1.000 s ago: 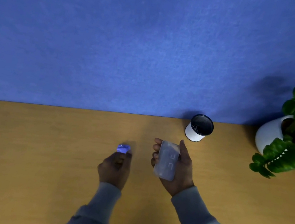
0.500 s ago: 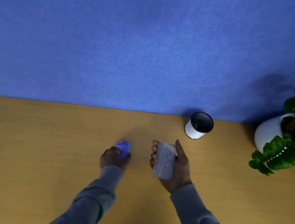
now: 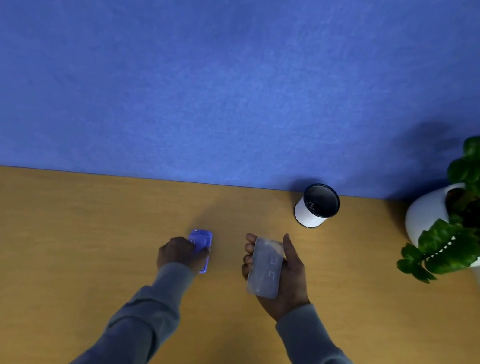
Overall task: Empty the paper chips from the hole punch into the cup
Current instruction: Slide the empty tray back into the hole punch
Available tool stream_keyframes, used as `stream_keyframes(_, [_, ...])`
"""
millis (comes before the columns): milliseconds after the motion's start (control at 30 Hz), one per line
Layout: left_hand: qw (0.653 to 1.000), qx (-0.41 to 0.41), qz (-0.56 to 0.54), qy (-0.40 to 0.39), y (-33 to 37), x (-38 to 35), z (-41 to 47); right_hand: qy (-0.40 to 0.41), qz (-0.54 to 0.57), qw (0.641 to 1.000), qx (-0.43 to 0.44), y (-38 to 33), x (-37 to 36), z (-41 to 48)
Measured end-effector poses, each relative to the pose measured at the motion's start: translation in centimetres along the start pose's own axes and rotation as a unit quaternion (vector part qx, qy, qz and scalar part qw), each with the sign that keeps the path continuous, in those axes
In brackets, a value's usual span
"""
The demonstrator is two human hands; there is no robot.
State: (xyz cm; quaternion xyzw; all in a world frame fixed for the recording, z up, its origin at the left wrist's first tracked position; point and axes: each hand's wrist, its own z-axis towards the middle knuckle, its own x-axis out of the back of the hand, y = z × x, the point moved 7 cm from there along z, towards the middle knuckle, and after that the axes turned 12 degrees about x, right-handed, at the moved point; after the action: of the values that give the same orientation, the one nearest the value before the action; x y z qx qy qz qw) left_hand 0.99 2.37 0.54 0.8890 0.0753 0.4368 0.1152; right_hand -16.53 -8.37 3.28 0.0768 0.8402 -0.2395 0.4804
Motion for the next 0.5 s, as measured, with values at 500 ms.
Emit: stream_keyframes(500, [0.979,-0.178,-0.097,-0.027,6.3,5.8,-13.3,-0.001,-0.023,1.000,0.013,0.6,-0.1,-0.5])
